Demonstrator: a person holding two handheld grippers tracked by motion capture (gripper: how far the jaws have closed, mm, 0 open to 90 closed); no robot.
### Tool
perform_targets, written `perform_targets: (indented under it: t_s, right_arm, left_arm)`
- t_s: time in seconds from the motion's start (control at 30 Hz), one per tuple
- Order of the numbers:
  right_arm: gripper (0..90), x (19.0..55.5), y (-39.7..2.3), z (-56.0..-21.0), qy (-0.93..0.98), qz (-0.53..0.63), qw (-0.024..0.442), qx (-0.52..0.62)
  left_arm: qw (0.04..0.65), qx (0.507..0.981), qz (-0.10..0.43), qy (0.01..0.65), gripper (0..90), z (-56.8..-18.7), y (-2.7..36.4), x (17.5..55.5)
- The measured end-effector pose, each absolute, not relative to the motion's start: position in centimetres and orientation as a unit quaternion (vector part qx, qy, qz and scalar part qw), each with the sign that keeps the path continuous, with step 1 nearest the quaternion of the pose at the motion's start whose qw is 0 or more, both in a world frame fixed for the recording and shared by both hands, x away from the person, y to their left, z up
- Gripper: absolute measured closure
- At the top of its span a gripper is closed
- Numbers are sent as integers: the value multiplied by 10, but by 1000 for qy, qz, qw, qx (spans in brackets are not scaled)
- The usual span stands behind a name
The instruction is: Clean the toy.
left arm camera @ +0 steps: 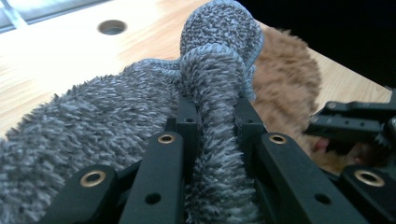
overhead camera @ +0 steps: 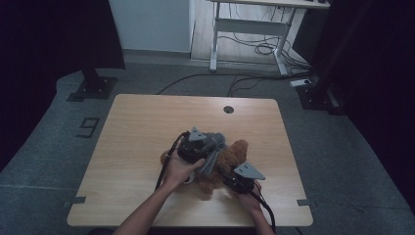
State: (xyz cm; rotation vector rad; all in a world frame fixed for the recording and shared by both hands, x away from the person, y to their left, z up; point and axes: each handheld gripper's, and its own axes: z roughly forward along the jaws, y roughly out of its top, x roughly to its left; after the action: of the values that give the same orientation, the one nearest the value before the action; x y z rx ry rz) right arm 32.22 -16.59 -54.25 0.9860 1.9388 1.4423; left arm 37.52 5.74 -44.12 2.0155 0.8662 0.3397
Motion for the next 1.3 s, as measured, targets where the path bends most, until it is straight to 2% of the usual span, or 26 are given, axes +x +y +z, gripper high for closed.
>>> perform_targets:
  t_s: [0.13,0.3,0.53,0.77,0.9,1.0,1.17,1.3]
  right_arm:
    - [579,322,-166,-542,717,532,264,365]
    - [579,322,-164,-542,716,528,269,368]
    - [579,322,-164,-542,716,528,270,368]
    - [584,323,-161,-542,714,525,277,372]
    - [602,331,-156,-542,709,516,302,373]
    - [613,344,-154,-541,700,509,324,382]
    - [620,366,-159,-542,678,506,342,408]
    - [620,366,-159,-542,679,506,344,406]
  left_arm:
    - [443,800,165,370,767,-438,93,370]
    - [475,772,132,402,765,-450,142,363]
    - [480,754,131,429,766,-469,173,354]
    - [478,748,135,441,764,-473,178,354]
    - [468,751,142,444,767,-474,172,364]
    - [462,750,139,453,767,-473,163,385]
    - [458,751,139,454,766,-468,150,405]
    - [474,745,129,452,764,-461,146,408]
